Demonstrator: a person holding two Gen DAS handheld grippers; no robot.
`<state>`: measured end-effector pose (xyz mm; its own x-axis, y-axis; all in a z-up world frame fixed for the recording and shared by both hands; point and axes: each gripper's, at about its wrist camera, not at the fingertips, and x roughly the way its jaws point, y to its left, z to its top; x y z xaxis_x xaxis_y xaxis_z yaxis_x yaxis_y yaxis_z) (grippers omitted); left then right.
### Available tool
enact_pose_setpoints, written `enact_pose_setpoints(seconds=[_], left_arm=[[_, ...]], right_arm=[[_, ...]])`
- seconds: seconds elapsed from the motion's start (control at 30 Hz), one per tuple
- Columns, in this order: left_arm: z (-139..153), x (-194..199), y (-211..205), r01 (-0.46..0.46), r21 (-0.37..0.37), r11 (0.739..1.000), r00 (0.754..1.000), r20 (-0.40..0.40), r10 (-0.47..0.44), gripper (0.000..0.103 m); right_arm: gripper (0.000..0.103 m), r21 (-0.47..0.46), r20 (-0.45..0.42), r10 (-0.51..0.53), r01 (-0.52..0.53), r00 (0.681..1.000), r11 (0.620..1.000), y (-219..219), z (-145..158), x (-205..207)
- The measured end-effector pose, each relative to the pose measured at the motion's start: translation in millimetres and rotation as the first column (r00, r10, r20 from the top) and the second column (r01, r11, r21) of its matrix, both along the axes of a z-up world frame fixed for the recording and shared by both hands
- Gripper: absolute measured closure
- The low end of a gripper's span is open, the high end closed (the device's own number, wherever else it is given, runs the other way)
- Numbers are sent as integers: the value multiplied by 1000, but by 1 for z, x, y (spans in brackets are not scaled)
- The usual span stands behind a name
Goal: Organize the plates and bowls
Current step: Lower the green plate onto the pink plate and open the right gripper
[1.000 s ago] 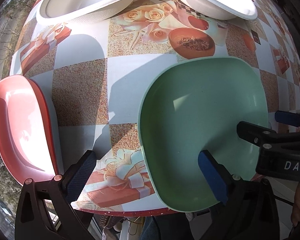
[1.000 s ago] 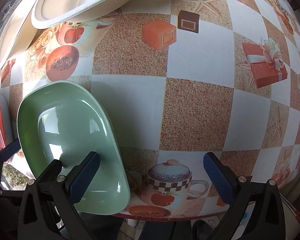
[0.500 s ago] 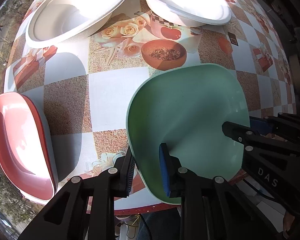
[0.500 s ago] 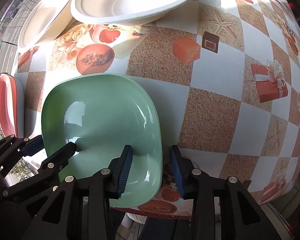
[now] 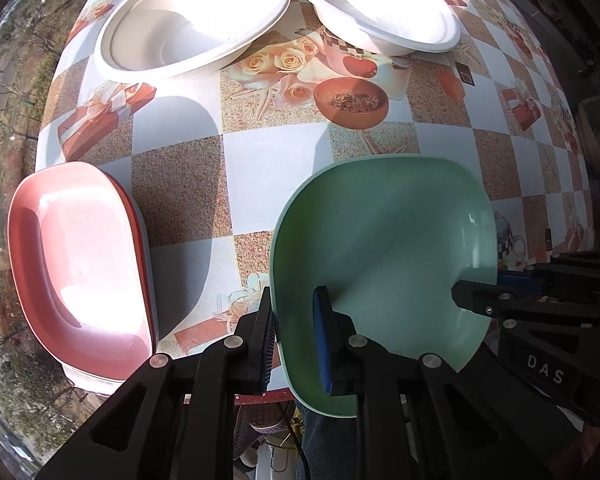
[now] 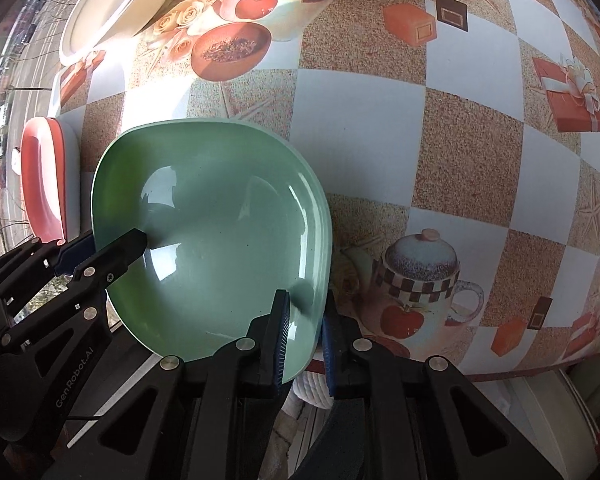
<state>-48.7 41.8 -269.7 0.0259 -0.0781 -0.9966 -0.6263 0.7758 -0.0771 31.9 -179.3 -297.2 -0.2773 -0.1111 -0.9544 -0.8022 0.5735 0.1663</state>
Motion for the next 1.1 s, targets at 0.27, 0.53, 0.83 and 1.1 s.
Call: enact_pose_setpoints(seconds=[0.27,0.53,0.83,1.1], left_arm=[[22,-10,7,-38,37,999,999,35,37,83],[46,-42,18,-115,57,992,991,82,110,83],[62,-80,38,-192,99,976,978,98,183,83],[73,-118,60,-268,131,955,962,97,256,83]], right_arm=[[85,28,15,34,-34,999,999,14,26,-15],[85,77,51,99,-103,994,992,43,62,-32],[85,98,76,225,-232,971,968,90,73,-72],[85,117,64,310,-315,949,942,105,81,-100]])
